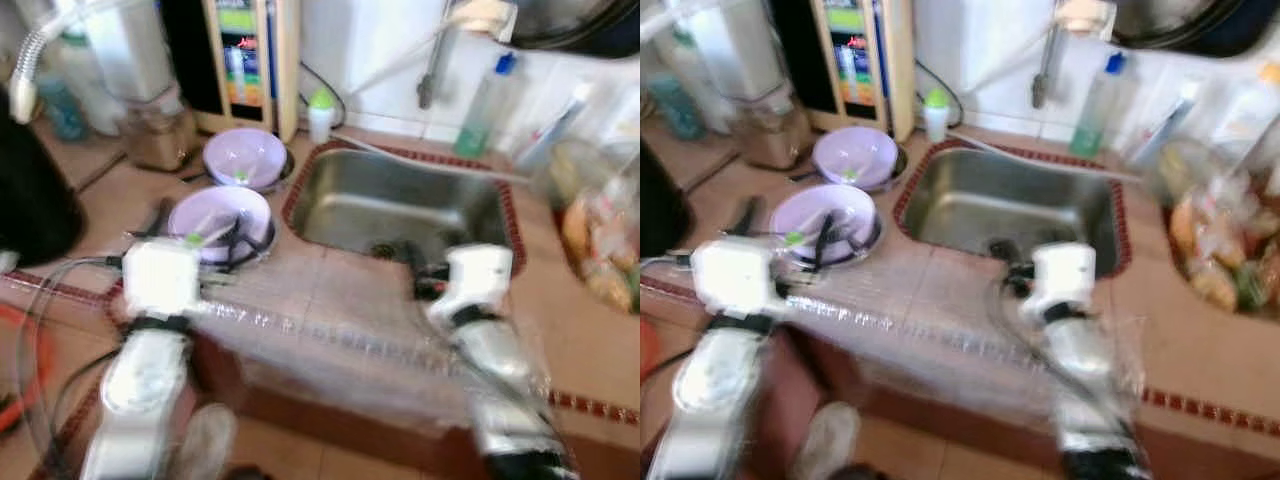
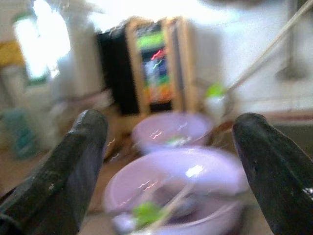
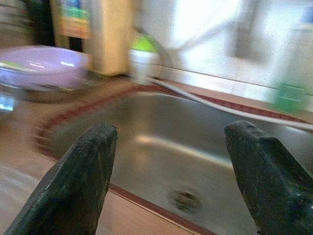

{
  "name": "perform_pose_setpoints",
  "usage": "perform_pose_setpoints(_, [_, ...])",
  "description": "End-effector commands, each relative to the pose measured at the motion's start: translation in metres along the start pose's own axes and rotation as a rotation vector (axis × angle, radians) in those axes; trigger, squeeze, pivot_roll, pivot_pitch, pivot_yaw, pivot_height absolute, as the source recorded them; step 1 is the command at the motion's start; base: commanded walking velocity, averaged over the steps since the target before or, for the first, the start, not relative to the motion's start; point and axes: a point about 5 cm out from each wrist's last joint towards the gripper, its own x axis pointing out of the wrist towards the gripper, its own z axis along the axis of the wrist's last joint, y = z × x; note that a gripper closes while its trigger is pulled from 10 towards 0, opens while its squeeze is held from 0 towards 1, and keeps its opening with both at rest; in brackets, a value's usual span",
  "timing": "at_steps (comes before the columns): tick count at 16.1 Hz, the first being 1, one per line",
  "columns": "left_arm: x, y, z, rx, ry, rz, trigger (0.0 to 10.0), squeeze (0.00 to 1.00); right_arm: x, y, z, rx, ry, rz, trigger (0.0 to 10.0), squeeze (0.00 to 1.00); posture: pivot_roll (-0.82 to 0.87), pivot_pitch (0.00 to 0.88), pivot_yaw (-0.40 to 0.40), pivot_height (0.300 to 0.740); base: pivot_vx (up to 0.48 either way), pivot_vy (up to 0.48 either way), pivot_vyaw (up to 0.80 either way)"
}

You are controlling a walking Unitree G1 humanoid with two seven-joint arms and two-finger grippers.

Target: Kitchen organization

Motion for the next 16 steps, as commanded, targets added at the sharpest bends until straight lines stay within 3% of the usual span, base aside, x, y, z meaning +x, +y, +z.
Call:
perform_pose_setpoints(1, [0.001, -0.005, 0.006, -0.015, -0.027, -0.005, 10.0, 0.0, -0.003, -0.011, 0.002, -0.028, -0.001, -0.023, 10.0, 0.0, 0.05, 0.002, -0.04, 0.74, 0.0, 0.0, 0.0])
perform_pose_setpoints(4, [-0.007, -0.002, 0.002, -0.024, -0.011, 0.003, 10.0, 0.0, -0.003, -0.009, -0.001, -0.04, 0.009, 0.003, 10.0, 0.0, 0.06, 0.006, -0.05, 0.74, 0.0, 0.0, 0.0])
perform_pose_setpoints(8, [-0.014, -0.004, -0.003, -0.031, 0.008, -0.014, 10.0, 0.0, 0.0, -0.006, -0.001, -0.04, 0.011, 0.02, 10.0, 0.0, 0.07, 0.012, -0.058, 0.74, 0.0, 0.0, 0.72])
perform_pose_setpoints(10, [-0.016, -0.008, -0.01, -0.057, 0.041, -0.052, 10.0, 0.0, 0.001, -0.007, -0.001, -0.034, 0.012, 0.015, 10.0, 0.0, 0.07, 0.012, -0.058, 0.74, 0.0, 0.0, 0.0])
perform_pose_setpoints(14, [-0.011, -0.017, -0.018, -0.121, 0.07, -0.125, 10.0, 0.0, 0.002, -0.005, -0.002, -0.019, 0.017, 0.02, 10.0, 0.0, 0.06, 0.012, -0.051, 0.74, 0.0, 0.0, 0.0])
perform_pose_setpoints(16, [-0.006, -0.021, -0.024, -0.144, 0.089, -0.154, 10.0, 0.0, -0.001, 0.003, -0.006, 0.009, 0.04, 0.096, 10.0, 0.0, 0.05, 0.011, -0.042, 0.74, 0.0, 0.0, 0.0])
